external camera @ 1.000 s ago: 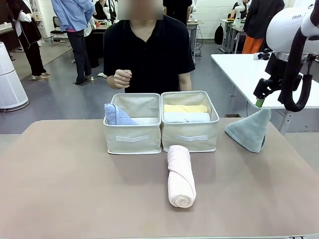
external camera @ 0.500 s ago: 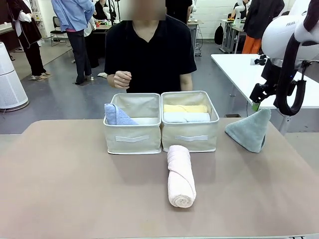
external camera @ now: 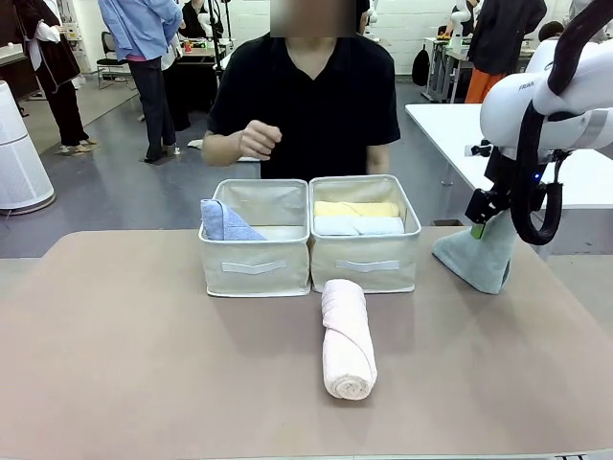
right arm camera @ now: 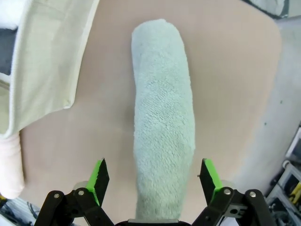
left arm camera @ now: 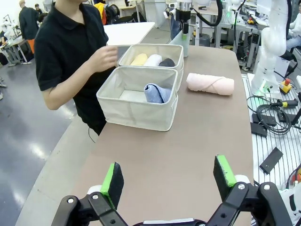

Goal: Sort the towels based on their folding style.
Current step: Pick up another triangle-folded towel from the table and place it in the left Fabric basket.

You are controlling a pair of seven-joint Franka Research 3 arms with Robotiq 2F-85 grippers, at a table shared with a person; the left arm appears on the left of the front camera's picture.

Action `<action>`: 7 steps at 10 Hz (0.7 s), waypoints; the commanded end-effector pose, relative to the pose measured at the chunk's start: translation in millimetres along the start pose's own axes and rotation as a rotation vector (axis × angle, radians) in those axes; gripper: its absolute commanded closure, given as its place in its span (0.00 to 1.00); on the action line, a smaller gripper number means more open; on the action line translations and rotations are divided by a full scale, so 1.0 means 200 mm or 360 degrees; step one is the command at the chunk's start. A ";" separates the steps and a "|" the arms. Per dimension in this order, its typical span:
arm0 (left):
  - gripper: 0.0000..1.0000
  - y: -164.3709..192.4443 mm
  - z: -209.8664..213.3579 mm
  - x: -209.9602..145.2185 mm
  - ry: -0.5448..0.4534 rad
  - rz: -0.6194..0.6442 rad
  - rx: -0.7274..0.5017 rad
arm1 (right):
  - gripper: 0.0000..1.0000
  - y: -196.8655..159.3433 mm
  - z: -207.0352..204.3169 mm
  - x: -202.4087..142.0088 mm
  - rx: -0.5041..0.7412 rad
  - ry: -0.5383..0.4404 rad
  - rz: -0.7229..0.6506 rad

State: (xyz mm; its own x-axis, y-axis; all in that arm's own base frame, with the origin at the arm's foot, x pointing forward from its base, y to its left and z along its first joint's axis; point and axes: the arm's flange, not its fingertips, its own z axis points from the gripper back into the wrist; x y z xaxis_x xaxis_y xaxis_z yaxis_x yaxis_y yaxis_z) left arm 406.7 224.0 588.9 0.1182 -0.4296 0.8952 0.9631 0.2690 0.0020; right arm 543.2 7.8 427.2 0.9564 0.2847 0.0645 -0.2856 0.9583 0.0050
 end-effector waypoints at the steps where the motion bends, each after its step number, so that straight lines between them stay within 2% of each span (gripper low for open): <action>1: 0.00 0.00 0.01 0.00 -0.0005 -0.0004 -0.0007 | 0.59 0.00 -0.01 0.00 -0.0004 0.0049 0.0010; 2: 0.00 0.00 0.01 0.00 -0.0005 -0.0004 -0.0007 | 0.59 0.00 -0.01 0.00 -0.0003 0.0050 0.0005; 3: 0.00 0.00 0.01 0.00 -0.0005 -0.0004 -0.0007 | 1.00 0.00 0.00 0.00 -0.0002 0.0047 0.0002; 4: 0.00 0.00 0.01 0.00 -0.0005 -0.0004 -0.0007 | 0.64 0.00 -0.01 0.00 0.0004 0.0050 0.0014; 5: 0.00 0.00 0.01 0.00 -0.0005 -0.0004 -0.0007 | 1.00 0.00 -0.01 0.00 0.0004 0.0050 0.0022; 6: 0.00 0.00 0.01 0.00 -0.0005 -0.0004 -0.0007 | 0.87 0.00 -0.01 0.00 0.0004 0.0050 0.0027; 7: 0.00 0.00 0.01 0.00 -0.0005 -0.0004 -0.0007 | 1.00 0.00 -0.01 0.00 -0.0001 0.0049 0.0032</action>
State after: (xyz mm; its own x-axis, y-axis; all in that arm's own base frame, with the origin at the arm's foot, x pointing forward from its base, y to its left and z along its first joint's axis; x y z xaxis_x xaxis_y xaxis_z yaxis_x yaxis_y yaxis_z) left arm 406.7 224.0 588.9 0.1182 -0.4296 0.8952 0.9631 0.2690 0.0019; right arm 544.2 8.1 425.1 0.9559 0.2901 0.0460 -0.2908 0.9568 0.0080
